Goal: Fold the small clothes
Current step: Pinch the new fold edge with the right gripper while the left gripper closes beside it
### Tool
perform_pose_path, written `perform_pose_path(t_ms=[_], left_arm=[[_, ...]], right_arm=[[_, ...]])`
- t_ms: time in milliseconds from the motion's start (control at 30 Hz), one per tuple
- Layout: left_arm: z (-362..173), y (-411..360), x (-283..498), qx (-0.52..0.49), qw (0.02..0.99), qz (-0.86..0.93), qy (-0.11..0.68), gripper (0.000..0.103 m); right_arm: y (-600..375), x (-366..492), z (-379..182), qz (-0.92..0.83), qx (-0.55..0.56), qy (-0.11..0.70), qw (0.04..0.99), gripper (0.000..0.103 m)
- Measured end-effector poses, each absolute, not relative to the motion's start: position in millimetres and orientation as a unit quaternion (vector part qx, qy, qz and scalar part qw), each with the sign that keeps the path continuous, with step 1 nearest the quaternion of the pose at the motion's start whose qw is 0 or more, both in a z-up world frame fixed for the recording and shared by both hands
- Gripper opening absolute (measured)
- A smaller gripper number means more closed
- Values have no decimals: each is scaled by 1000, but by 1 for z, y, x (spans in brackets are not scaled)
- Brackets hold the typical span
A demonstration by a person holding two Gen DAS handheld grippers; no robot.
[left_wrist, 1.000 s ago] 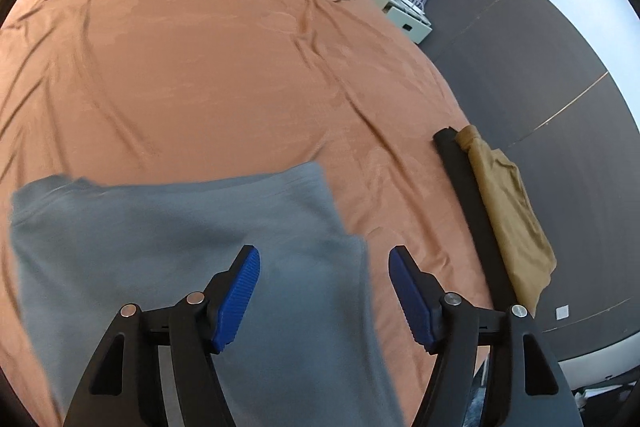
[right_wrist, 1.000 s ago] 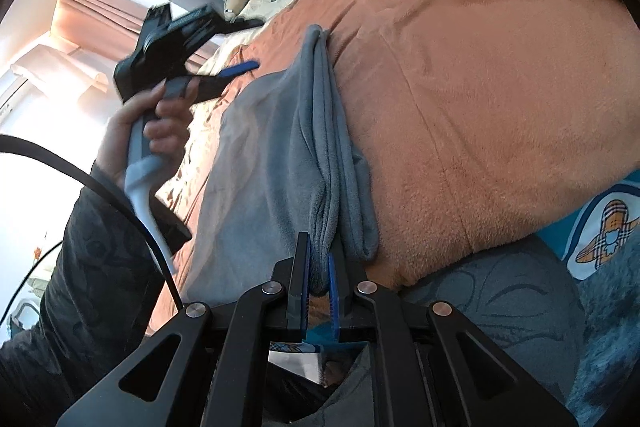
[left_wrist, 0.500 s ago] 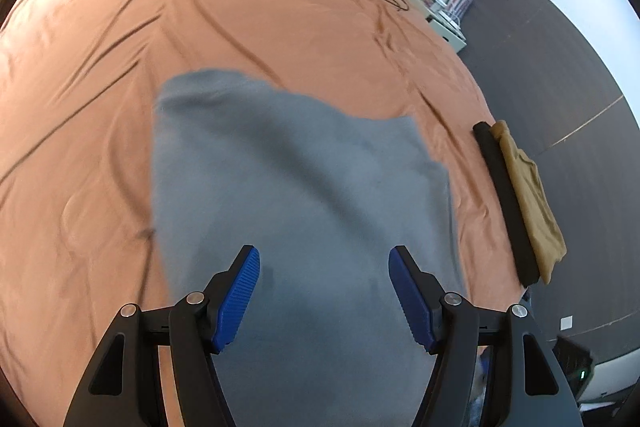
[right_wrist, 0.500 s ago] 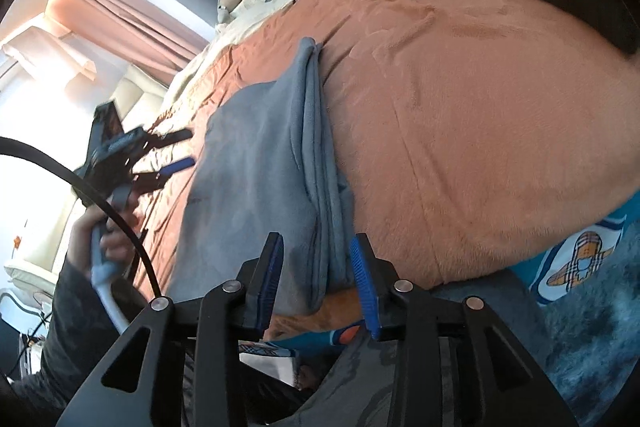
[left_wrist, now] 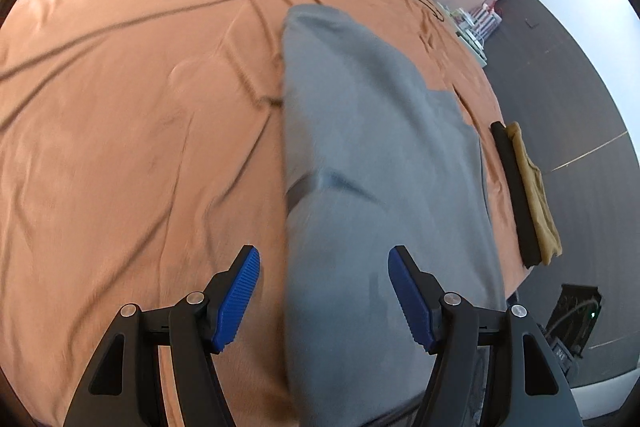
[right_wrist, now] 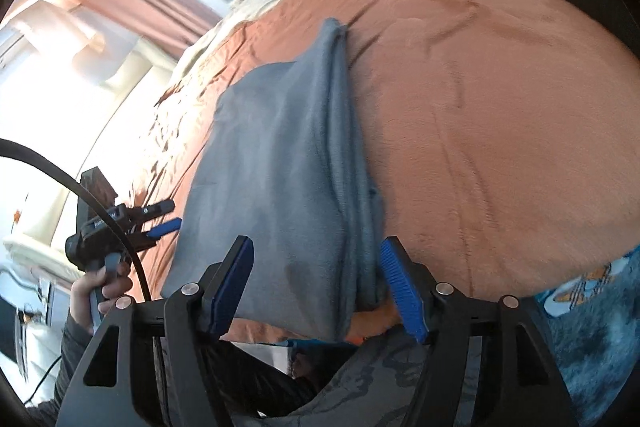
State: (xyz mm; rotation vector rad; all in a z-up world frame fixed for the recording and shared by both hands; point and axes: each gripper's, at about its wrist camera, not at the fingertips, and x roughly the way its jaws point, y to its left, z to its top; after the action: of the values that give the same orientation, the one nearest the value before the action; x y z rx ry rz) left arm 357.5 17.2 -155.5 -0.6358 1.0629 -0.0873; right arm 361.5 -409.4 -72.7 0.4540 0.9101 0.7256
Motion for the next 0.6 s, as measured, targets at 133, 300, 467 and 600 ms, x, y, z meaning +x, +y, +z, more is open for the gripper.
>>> perform_pose_path(t_ms=[133,300,467,600], left_arm=[[-164,18,339,-320,805,-48,496,62],[-176,18,318,-353,790,-60,498,48],[-184,20,299,-388,779,-74,488,46],[-188,19,293,-411,768,-88,483,46]], right_arm=[[-398,370,-77,331,186,439,814,64],[-398,379,-84,312,165,455,817,28],[-398,379,-82,317,155,448,822,9],[-399,381,-80,314,158,441,826,6]])
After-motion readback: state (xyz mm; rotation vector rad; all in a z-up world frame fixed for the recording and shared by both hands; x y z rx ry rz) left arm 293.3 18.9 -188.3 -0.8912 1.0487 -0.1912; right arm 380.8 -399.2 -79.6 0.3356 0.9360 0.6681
